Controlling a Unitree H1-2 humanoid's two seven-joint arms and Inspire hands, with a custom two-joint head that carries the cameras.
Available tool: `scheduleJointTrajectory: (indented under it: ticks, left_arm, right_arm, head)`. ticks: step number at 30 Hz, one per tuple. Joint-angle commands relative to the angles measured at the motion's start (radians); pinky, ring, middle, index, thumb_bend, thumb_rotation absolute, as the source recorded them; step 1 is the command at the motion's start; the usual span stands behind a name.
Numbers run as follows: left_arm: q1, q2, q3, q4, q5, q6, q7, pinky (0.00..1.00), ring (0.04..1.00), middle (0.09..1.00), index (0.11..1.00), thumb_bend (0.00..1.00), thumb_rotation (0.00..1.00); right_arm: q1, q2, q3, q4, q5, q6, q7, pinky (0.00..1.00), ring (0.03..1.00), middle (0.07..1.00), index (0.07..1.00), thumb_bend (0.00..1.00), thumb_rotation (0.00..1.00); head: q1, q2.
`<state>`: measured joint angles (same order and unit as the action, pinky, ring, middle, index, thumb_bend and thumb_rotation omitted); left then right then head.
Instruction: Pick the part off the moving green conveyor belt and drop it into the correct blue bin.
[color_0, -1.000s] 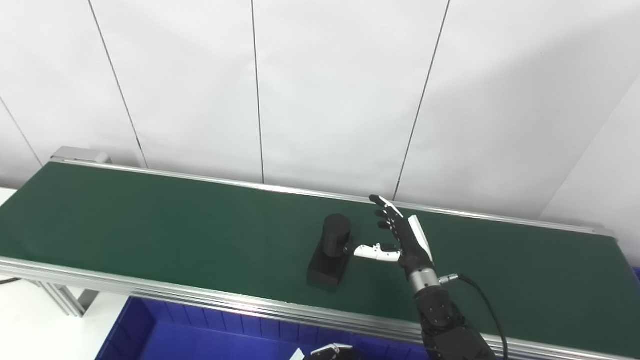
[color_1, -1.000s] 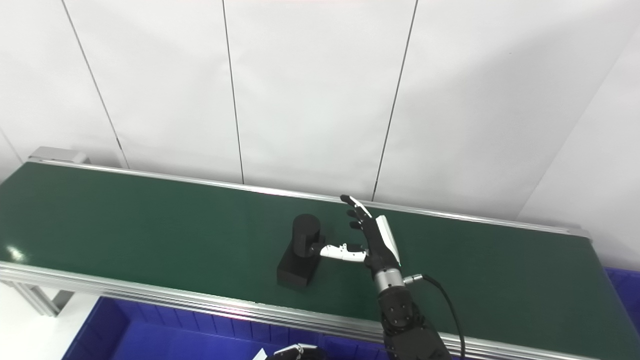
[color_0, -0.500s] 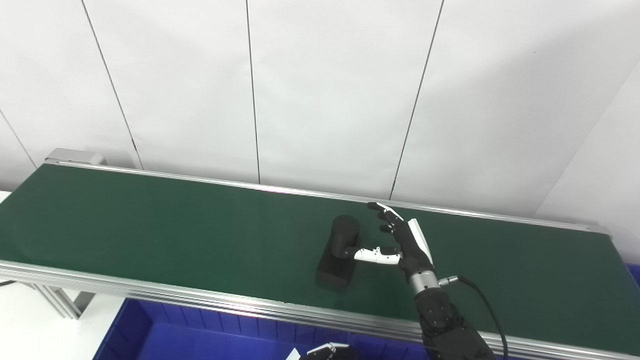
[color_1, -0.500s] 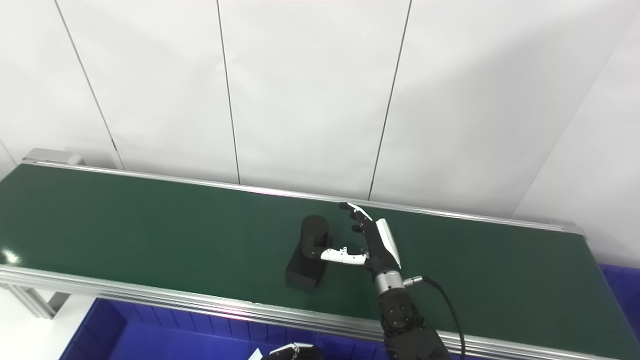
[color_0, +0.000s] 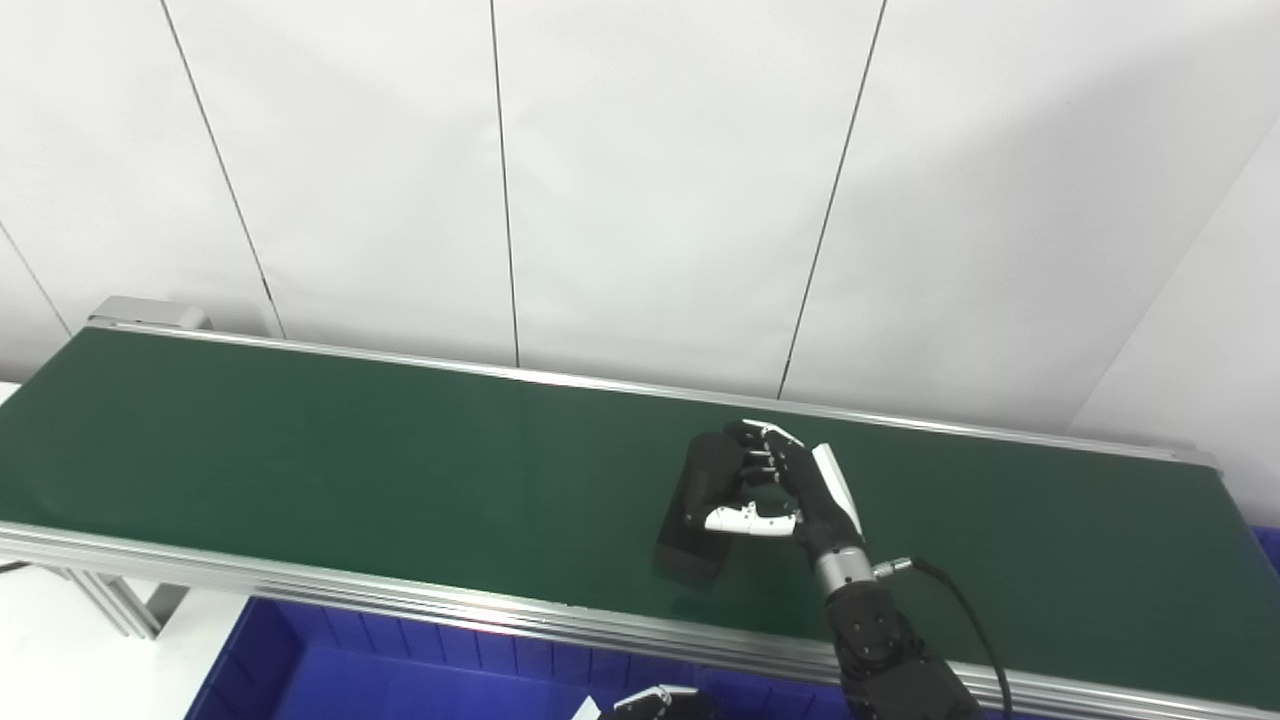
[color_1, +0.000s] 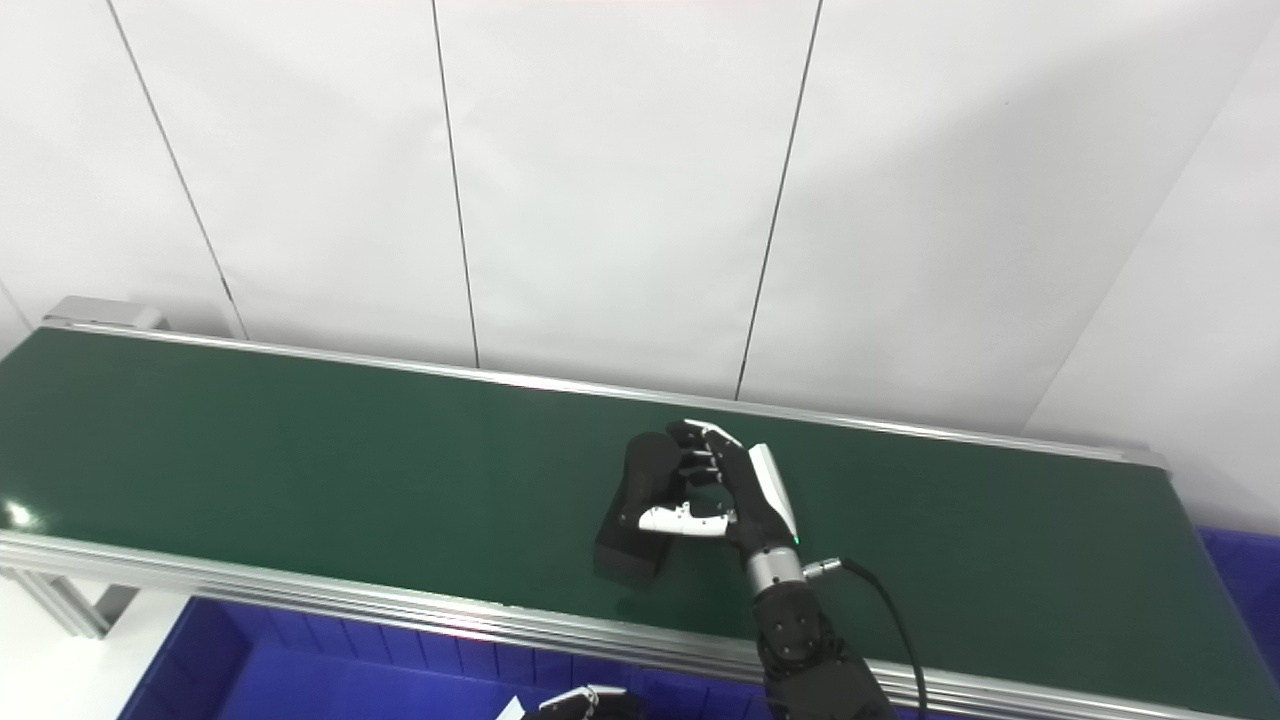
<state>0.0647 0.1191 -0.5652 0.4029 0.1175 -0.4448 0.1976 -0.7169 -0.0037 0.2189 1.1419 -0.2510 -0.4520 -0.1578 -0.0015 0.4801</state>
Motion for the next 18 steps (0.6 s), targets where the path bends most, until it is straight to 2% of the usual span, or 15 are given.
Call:
scheduleJointTrajectory:
  ticks: [1,4,7,8,9,12,18]
  left_arm:
    - [-0.004,-0.009,0.002,-0.031,0.002,-0.025,0.006,0.69,0.742,0.765,0.743,0.90,0.14]
    - [-0.002,-0.009,0.003,-0.036,0.001,-0.025,0.003,0.69,0.741,0.765,0.744,0.91,0.15]
    - [-0.002,-0.007,0.002,-0.037,0.003,-0.025,0.006,0.69,0.743,0.766,0.746,0.90,0.15]
    - [-0.001,-0.007,0.002,-0.037,0.002,-0.025,0.005,0.69,0.743,0.766,0.747,0.90,0.15]
    - [-0.001,-0.006,0.002,-0.038,0.002,-0.025,0.005,0.69,0.742,0.766,0.747,0.90,0.14]
    - [-0.001,-0.005,0.004,-0.038,0.001,-0.025,0.003,0.69,0.741,0.766,0.747,0.90,0.15]
    - [-0.002,-0.003,0.002,-0.038,0.003,-0.025,0.006,0.68,0.737,0.764,0.749,0.90,0.14]
  right_arm:
    - [-0.031,0.007,0.004,-0.032,0.008,-0.017,-0.013,0.65,0.707,0.757,0.745,1.00,0.21]
    - [-0.030,0.009,0.005,-0.033,0.007,-0.017,-0.027,0.61,0.667,0.721,0.722,1.00,0.18]
    - [-0.025,0.017,-0.008,-0.038,0.020,-0.018,-0.054,0.45,0.532,0.602,0.640,0.87,0.08]
    - [-0.023,0.017,-0.003,-0.043,0.012,-0.018,-0.073,0.40,0.476,0.510,0.554,0.64,0.03]
    - [-0.021,0.015,0.006,-0.047,0.002,-0.018,-0.089,0.36,0.432,0.468,0.524,0.56,0.01]
    - [-0.016,0.008,0.028,-0.059,-0.020,-0.018,-0.123,0.35,0.414,0.451,0.509,0.53,0.00]
    - [-0.010,0.002,0.033,-0.078,-0.020,-0.017,-0.133,0.35,0.398,0.443,0.509,0.53,0.00]
  head:
    - [0.002,0.004]
    - [0.003,0.005]
    - [0.003,0.006]
    - [0.002,0.006]
    - [0.001,0.007]
    - [-0.002,0.005]
    - [-0.006,0.006]
